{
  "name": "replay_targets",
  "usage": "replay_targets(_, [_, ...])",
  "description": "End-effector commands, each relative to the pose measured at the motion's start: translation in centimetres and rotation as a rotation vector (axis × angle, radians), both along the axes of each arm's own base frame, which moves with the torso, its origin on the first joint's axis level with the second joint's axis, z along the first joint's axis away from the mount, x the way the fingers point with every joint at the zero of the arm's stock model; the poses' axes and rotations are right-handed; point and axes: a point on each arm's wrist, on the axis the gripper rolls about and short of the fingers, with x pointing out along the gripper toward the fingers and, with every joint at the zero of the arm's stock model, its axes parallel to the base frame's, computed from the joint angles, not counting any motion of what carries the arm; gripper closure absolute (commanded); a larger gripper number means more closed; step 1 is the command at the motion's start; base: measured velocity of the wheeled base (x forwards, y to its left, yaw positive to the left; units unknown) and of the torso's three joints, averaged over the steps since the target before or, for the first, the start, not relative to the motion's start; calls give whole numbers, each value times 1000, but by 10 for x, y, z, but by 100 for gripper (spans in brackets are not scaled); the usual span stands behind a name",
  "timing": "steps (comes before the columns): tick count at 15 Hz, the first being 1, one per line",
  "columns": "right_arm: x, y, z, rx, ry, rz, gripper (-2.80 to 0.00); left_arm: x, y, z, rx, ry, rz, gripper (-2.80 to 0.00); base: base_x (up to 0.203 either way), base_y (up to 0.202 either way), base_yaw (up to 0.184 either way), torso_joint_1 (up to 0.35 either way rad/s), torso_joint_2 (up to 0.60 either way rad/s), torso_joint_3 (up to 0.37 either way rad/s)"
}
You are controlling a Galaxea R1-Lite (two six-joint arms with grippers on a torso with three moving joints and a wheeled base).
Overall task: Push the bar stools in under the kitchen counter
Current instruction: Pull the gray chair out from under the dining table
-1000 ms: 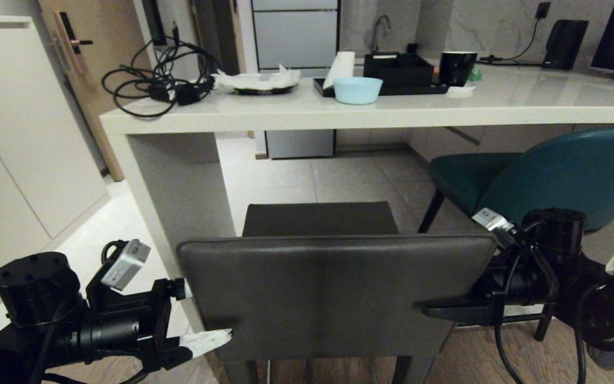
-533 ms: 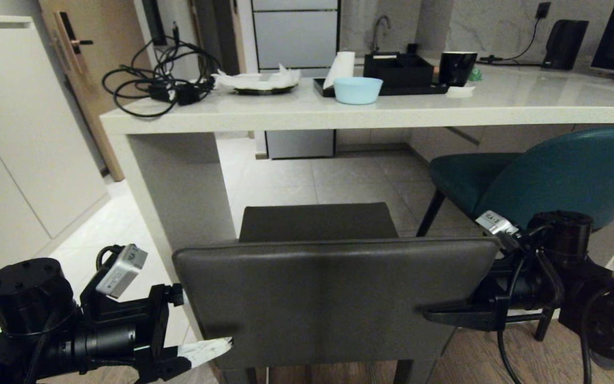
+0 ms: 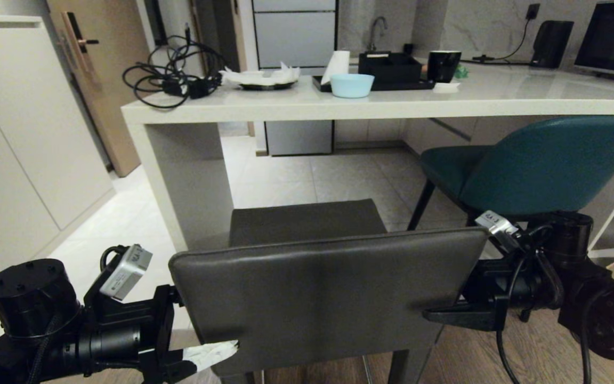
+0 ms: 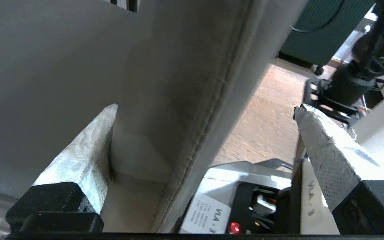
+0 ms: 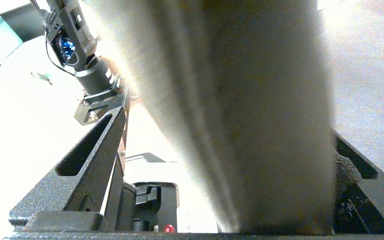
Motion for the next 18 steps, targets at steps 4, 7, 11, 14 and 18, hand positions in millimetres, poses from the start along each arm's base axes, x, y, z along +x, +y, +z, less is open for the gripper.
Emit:
replay_targets(4, [1,-1,-1,2,-1,2,-280,1,0,1,-2,-8,0,-280,-197,0,-1,3,1,2])
replay_targets(7, [1,-2,-1,2,-3,-1,-280,1,0,1,-3,-10,2,-280,-189,0,-1,0,4,2])
replay_targets(11, [2,-3,0,1,-5,-10,-280,2,1,0,2,-7,34,-280,-31,0,0,-2,0,1])
replay_targets(14, [6,-18,1,-3,-20,-81,-280,-1,-1,4,-2,-22,24,-280,0,0,0,0,0,0])
replay_targets(18, [8,-30,-1,-2,-28,-124,-280,-3,-5,5,-4,-28,2,-280,0,0,0,0,0,0])
